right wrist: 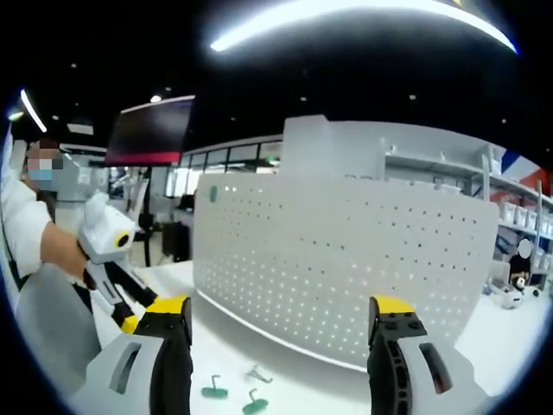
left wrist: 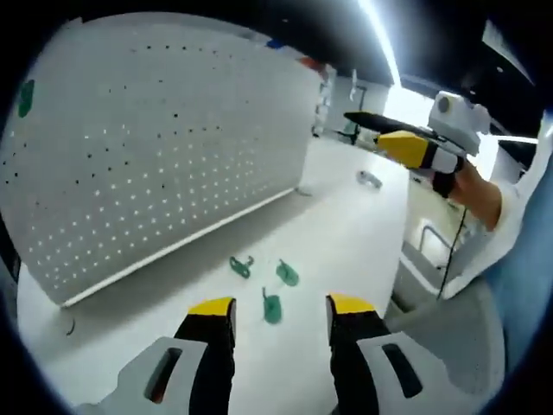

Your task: Insert the hook assembly into the mounting plate slot until the hook locks in place.

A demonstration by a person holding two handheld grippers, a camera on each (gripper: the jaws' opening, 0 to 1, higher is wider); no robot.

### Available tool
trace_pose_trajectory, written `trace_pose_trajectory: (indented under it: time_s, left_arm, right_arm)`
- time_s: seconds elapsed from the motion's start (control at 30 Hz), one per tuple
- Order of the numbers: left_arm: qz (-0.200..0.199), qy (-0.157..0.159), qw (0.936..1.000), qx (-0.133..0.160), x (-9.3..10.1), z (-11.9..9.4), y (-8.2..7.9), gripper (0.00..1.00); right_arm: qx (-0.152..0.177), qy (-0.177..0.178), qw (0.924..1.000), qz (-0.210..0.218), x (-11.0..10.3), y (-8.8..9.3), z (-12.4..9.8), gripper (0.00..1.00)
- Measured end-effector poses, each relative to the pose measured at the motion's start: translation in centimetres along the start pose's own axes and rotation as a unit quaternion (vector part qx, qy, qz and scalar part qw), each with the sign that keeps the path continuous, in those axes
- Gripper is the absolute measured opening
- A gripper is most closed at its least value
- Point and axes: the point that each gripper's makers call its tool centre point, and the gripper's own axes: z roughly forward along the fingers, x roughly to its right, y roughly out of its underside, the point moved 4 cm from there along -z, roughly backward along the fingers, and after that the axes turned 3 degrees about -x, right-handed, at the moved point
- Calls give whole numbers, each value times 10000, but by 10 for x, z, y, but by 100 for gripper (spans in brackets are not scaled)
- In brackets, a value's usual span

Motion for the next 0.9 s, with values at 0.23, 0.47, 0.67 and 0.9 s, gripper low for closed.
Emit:
trace_pose_trajectory:
  time_s: [0.23,0.47,0.67,0.9]
  left_arm:
    - [170,305,9977,-581,-2,37,7,37]
    - [79,342,9947,-963,-12,65,11,33]
    - [-4,384,9916,-1231,-16,77,14,30]
    - [-124,457,9862,-1583,-21,90,19,26]
  right_arm:
    - [-105,-12,9999,43,6,10,2,85]
    - [-195,-26,9998,87,13,21,6,85]
    - [-245,-45,9996,110,18,27,10,84]
    - [-262,-63,9995,182,21,33,15,84]
